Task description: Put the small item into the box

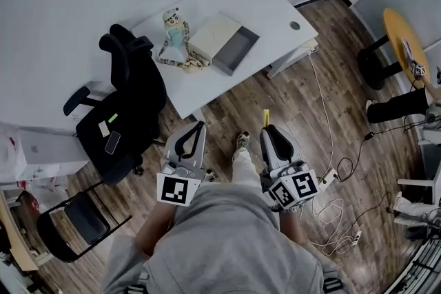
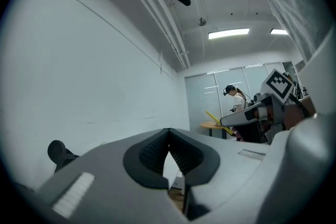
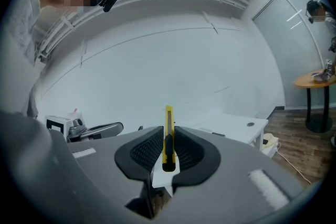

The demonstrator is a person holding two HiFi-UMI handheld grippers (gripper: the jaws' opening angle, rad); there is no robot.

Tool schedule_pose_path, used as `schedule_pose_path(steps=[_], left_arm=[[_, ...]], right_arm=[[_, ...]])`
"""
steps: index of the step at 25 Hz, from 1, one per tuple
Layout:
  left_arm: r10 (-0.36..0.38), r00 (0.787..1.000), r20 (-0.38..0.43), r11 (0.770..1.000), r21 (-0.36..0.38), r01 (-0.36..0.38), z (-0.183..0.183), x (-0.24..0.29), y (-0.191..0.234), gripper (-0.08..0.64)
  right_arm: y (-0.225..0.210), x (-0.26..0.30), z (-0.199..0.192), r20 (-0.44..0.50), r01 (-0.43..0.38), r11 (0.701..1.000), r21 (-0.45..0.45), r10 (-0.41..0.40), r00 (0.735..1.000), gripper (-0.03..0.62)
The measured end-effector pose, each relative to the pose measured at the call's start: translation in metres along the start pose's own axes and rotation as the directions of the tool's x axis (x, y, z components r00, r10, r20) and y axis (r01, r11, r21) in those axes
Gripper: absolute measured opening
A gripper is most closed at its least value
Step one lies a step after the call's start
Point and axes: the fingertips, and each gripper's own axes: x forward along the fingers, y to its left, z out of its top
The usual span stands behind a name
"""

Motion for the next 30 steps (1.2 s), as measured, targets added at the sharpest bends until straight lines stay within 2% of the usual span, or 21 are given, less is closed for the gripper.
schedule_pose_path(steps=[16, 23, 30], left_arm=[[0.098, 0.995, -0.025, 0.995, 0.033, -0.097, 0.017, 0.087, 0.003, 0.003], [0.160, 0.987, -0.030, 0.986, 0.043, -0.158, 0.022, 0.128, 0.001, 0.003], [0.227, 0.974, -0.003, 0.974, 0.032, -0.226, 0.025, 0.165, -0.001, 0.003]], right_arm=[[-0.075, 0.066, 0.032, -0.037, -0.114, 0.993, 0.032, 0.115, 0.993, 0.081], [-0.114, 0.092, 0.046, -0.047, -0.159, 0.987, 0.036, 0.161, 0.986, 0.080], [-0.140, 0.119, 0.051, -0.098, -0.229, 0.973, 0.004, 0.228, 0.969, 0.081]])
